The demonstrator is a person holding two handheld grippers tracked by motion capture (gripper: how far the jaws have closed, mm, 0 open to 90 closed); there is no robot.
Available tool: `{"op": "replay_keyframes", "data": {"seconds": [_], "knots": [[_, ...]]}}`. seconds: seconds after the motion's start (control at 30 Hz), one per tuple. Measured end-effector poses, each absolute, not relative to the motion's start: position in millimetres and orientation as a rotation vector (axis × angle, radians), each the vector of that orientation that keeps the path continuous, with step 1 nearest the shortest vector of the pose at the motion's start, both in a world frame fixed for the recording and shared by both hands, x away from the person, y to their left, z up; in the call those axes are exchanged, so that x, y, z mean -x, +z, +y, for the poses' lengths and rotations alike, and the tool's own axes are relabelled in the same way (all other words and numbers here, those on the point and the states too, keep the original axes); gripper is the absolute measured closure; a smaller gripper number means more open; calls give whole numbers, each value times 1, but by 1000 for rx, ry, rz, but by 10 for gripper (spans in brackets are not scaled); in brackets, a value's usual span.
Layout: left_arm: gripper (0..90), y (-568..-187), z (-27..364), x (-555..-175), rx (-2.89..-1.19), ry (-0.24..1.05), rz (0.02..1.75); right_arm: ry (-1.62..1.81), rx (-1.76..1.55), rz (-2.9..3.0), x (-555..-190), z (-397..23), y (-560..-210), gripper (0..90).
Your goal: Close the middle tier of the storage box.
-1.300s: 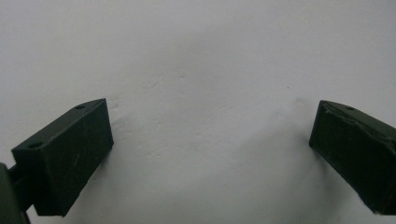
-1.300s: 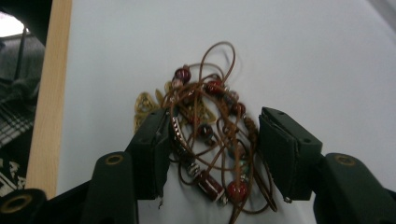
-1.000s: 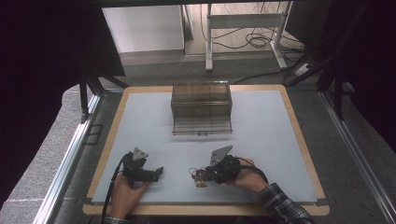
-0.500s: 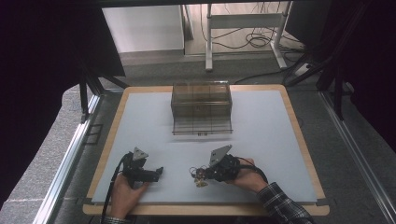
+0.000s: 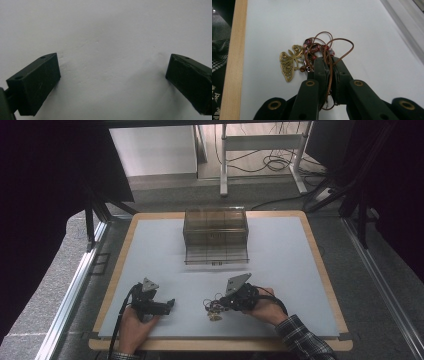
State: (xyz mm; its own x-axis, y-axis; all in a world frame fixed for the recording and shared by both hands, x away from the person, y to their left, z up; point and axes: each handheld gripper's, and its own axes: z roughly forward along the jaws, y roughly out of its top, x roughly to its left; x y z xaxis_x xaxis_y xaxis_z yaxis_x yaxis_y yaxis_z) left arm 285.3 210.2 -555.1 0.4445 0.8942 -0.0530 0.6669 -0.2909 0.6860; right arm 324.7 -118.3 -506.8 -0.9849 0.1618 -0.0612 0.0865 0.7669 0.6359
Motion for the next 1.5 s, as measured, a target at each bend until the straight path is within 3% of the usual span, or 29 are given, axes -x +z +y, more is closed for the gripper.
{"op": "replay_keyframes", "data": {"seconds": [1.5], "knots": [[0,-555,210,-285,-2048,454,1306,1204,-352,2694,-345,-124,-456,826]]}}
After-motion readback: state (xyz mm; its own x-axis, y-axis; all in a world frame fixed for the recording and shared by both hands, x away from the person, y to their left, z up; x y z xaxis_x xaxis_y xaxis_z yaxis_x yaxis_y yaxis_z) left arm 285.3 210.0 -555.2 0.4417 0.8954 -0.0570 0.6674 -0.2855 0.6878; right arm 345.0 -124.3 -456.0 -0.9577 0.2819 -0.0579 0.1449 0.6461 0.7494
